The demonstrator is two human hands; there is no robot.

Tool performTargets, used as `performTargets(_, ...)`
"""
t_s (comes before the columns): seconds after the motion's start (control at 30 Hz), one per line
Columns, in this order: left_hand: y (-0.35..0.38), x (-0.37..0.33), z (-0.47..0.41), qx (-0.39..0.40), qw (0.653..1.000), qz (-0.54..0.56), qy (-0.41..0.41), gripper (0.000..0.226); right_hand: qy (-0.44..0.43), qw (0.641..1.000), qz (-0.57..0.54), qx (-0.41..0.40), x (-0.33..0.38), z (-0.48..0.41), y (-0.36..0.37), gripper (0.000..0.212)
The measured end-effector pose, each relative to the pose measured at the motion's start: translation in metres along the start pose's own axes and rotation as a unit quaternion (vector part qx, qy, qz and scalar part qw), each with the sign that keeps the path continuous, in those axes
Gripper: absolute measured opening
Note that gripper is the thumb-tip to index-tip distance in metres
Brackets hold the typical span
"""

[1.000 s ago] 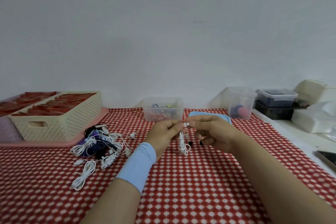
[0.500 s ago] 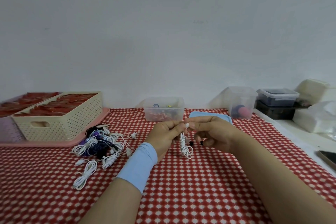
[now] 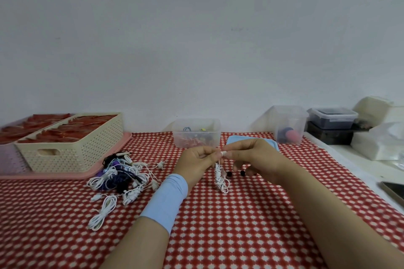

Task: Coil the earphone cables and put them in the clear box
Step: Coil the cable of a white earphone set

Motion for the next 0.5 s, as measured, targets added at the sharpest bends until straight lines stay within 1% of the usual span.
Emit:
performTargets(0.17,0.0012,0.0012,-0.0011,-0.002,1.0,-0.014,0.002,0.008,-0.019,0.999,0.024,-0.034,0.0,-0.001,0.0014,0.011)
performTargets(0.27,0.0005,0.0,-0.0006,-0.007,1.0,-0.02,0.004,0.005,-0.033,0.998,0.031,-0.038,-0.0004,-0.002,0.001,0.014)
performTargets(0.37,0.0004,0.0003,-0.0002,-0.006,0.999,-0.032,0.0,0.005,-0.053,0.996,0.052,-0.041,-0.0004,-0.0031,0.0014,0.01)
performTargets(0.43,0.0011,0.0,0.0008,-0.002,1.0,-0.026,-0.004,0.007,-0.05,0.997,0.053,-0.04,-0.0004,-0.0032,0.0015,0.009)
performTargets(0.5,0.0018,-0.0006,0.0009,0.009,1.0,-0.005,-0.008,0.011,-0.02,1.0,0.01,-0.013,-0.003,-0.0035,0.0009,0.016)
Point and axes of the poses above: each hand's wrist, its own z-axis away from the middle knuckle, its own y-axis out of the palm, x = y × z, the point moved 4 cm from there along -z, towards the middle knuckle, and after that the axes turned 5 degrees about z, right-handed, at the moved point
